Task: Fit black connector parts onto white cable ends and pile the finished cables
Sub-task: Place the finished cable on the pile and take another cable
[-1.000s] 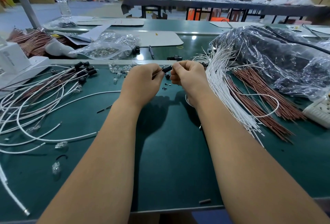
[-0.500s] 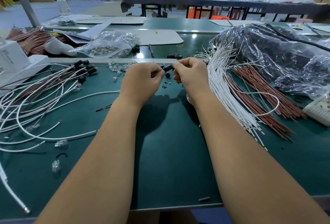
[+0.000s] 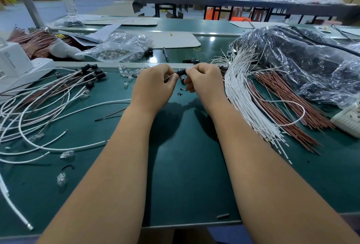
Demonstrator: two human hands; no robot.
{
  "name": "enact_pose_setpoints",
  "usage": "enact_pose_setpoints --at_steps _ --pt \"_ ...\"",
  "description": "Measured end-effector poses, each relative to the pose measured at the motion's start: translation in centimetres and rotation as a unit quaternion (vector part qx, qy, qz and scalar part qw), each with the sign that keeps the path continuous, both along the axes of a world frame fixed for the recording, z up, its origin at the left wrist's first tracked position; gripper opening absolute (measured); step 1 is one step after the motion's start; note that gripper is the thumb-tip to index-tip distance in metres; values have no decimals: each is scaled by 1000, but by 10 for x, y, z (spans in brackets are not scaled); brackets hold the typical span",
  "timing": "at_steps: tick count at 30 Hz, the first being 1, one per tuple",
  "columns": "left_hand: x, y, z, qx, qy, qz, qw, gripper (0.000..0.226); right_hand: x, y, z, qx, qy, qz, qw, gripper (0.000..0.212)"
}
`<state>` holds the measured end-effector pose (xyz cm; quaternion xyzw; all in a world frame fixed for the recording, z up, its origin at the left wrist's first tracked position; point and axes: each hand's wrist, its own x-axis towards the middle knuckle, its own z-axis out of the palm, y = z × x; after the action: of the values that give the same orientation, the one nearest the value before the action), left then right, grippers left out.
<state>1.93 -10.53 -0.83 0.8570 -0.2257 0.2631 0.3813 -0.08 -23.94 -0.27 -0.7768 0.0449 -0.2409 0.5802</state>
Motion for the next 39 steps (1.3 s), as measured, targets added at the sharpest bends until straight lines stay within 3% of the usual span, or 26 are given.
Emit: enact_pose_setpoints --at_steps 5,13,15,18,23,26,28,32,39 --pt "2 1 0 -11 -1 -12 1000 11 2 1 -2 -41 -16 -2 999 25" --pt "5 0 -3 -29 65 -51 996 14 2 -3 -3 -39 -27 -8 999 20" --pt "6 1 -2 -65 61 -23 996 10 2 -2 -2 -44 -27 -5 999 16" --pt "12 9 -1 -150 67 56 985 11 3 2 -6 -143 -10 -2 990 11" --pt "17 20 -2 -215 100 163 958 10 2 13 -11 -352 26 88 932 32" --pt "18 19 -3 -215 107 167 956 10 4 17 -15 -479 74 117 867 41" --pt "17 18 -3 -213 109 153 959 10 6 18 -18 -520 94 114 842 41" --pt "15 14 -5 -194 116 111 968 11 6 18 -18 -510 83 105 850 39" --pt "11 5 -6 -145 135 40 979 11 3 17 -12 -424 41 53 903 20"
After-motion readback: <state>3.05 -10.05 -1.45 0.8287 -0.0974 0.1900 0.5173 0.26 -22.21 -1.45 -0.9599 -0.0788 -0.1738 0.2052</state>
